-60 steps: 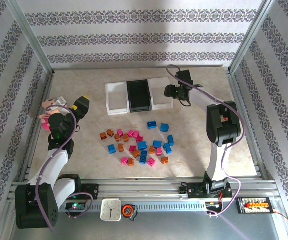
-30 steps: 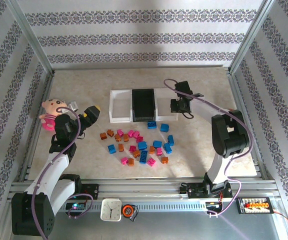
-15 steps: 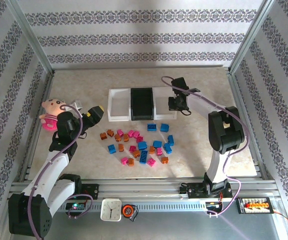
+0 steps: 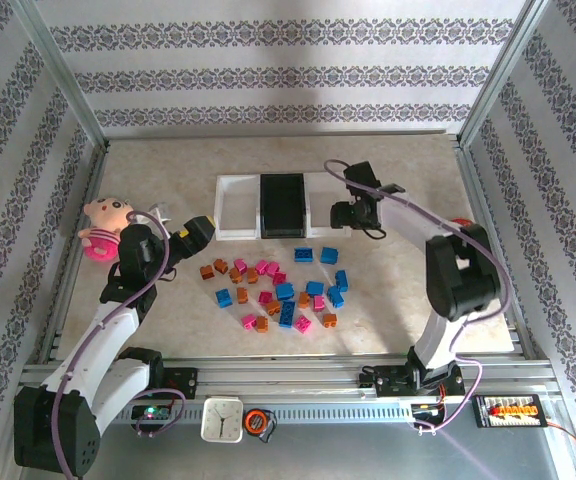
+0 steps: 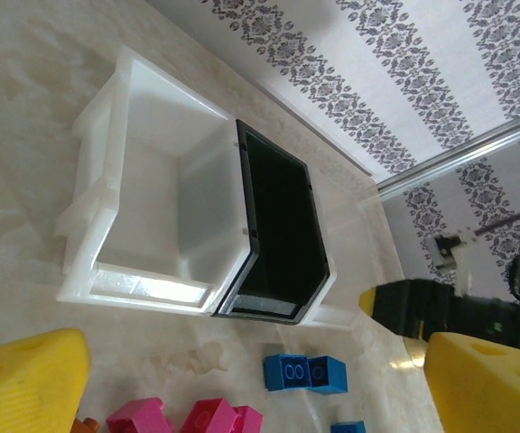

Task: Sort the legos into containers by color
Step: Pick up the lego from the center of the table.

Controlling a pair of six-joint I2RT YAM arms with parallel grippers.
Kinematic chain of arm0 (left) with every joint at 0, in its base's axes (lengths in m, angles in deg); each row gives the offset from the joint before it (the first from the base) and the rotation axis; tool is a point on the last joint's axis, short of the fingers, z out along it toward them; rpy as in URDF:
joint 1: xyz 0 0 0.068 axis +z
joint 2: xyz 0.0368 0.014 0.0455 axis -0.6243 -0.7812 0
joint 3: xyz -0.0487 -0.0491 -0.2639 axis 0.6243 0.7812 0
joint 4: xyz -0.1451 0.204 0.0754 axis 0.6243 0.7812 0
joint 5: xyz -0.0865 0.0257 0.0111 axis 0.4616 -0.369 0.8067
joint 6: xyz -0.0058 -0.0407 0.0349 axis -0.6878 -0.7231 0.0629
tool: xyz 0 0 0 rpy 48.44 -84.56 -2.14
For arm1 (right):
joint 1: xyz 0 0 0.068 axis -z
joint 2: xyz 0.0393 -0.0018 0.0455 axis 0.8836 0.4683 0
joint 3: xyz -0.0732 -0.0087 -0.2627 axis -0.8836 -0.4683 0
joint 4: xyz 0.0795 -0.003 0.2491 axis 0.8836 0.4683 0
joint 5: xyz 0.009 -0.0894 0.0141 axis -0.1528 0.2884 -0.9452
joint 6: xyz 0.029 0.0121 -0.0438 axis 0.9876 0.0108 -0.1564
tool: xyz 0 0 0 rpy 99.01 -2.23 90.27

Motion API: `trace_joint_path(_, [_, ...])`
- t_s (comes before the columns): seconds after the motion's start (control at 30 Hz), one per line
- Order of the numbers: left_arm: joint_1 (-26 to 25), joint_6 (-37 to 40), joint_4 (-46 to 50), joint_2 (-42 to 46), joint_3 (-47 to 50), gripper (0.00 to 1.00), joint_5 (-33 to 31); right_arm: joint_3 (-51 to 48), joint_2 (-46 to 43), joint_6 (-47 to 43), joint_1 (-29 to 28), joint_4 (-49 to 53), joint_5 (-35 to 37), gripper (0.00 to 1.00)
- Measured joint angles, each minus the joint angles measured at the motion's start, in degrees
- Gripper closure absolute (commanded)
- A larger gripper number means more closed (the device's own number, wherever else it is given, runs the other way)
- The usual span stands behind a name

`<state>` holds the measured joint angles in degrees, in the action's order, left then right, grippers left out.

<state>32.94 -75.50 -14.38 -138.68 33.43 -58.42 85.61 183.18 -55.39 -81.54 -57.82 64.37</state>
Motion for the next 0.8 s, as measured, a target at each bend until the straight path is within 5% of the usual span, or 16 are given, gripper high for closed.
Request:
trace_joint_path(0.17, [-0.9, -0.68, -0.11, 1.86, 1.29, 0.01, -0.04, -12.79, -10.54, 8.22, -6.67, -5.51, 1.64, 0.28])
trace_joint_path(0.33, [-1.11, -1.75, -0.11, 2.29, 3.34, 0.01, -0.04, -18.45, -10.69, 16.26, -13.18, -9.46, 3.76, 0.29])
trace_joint_path(0.63, [-1.38, -1.95, -0.07, 3.98, 3.39, 0.01, -0.24, -17.35, -3.82, 20.57, -13.27, -14.43, 4.55, 0.35])
trace_joint_path(0.8, [-1.38, -1.95, 0.42, 5.49, 3.45, 0.01, -0.92, -16.7, -1.97, 20.65, -12.37, -14.62, 4.5, 0.46])
